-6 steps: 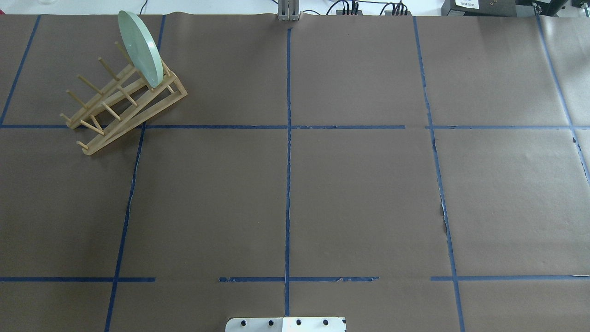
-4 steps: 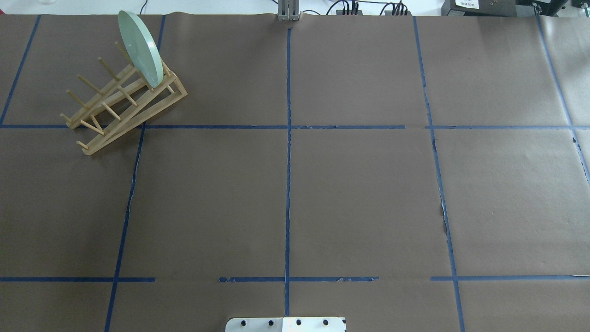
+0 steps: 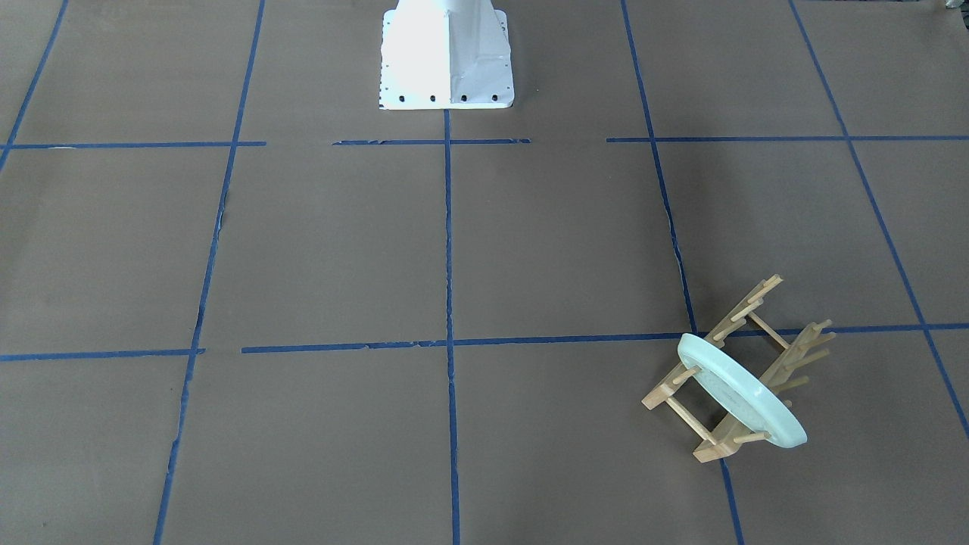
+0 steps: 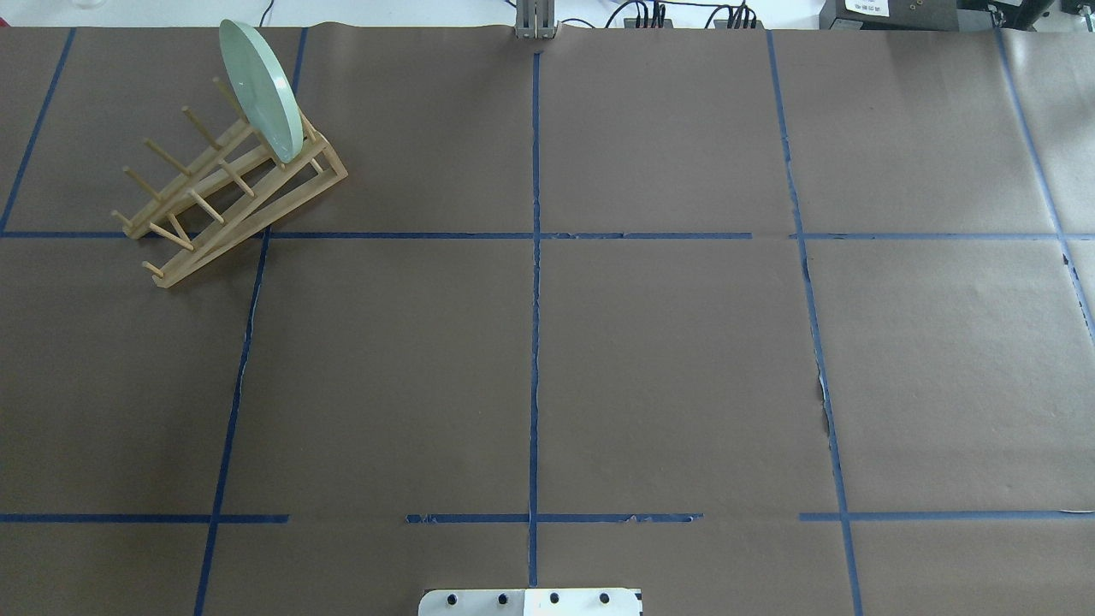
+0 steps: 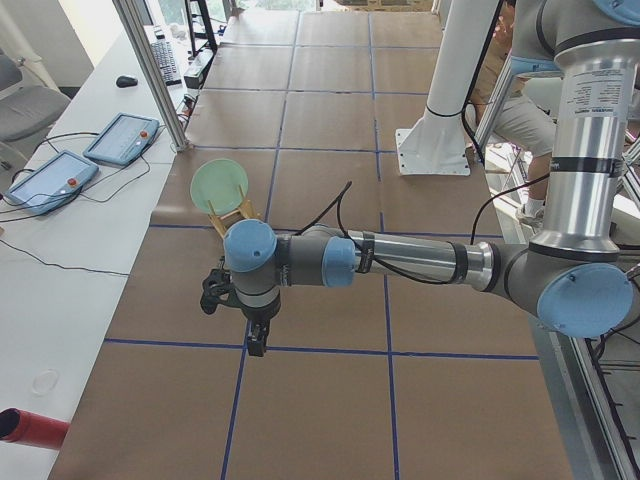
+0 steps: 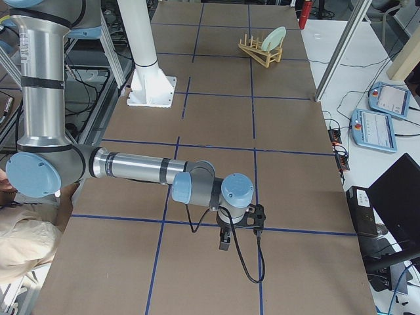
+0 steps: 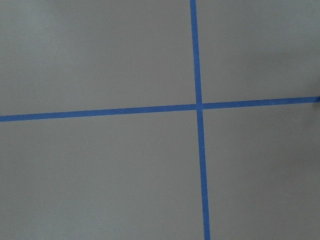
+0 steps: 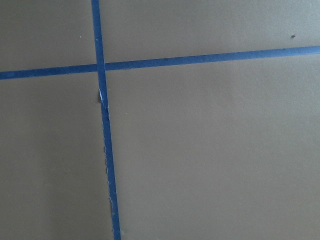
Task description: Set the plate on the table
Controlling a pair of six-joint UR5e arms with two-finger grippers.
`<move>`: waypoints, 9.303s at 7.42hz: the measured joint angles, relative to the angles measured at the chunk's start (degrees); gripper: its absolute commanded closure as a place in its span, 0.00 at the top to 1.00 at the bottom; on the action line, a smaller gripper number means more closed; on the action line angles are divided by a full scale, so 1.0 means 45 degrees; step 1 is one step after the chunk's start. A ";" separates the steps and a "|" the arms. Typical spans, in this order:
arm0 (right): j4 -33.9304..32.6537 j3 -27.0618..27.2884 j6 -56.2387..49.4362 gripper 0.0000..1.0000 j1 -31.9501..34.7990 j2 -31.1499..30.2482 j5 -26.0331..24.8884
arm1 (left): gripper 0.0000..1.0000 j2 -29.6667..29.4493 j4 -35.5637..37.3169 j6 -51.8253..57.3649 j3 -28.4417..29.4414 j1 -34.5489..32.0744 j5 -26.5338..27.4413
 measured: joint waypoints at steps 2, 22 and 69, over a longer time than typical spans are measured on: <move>0.0000 -0.0001 0.0000 1.00 0.0001 0.0001 0.0000 | 1.00 -0.1331 -0.1296 -0.0426 0.0475 0.0037 0.0193; 0.0000 0.0000 0.0000 1.00 0.0000 0.0001 0.0000 | 0.64 -0.4764 -1.9308 -2.6378 0.4636 0.6295 0.3435; 0.0000 0.0005 0.0000 1.00 0.0000 0.0000 0.0000 | 1.00 -0.3529 0.1584 -0.4318 -0.1527 0.2552 0.0660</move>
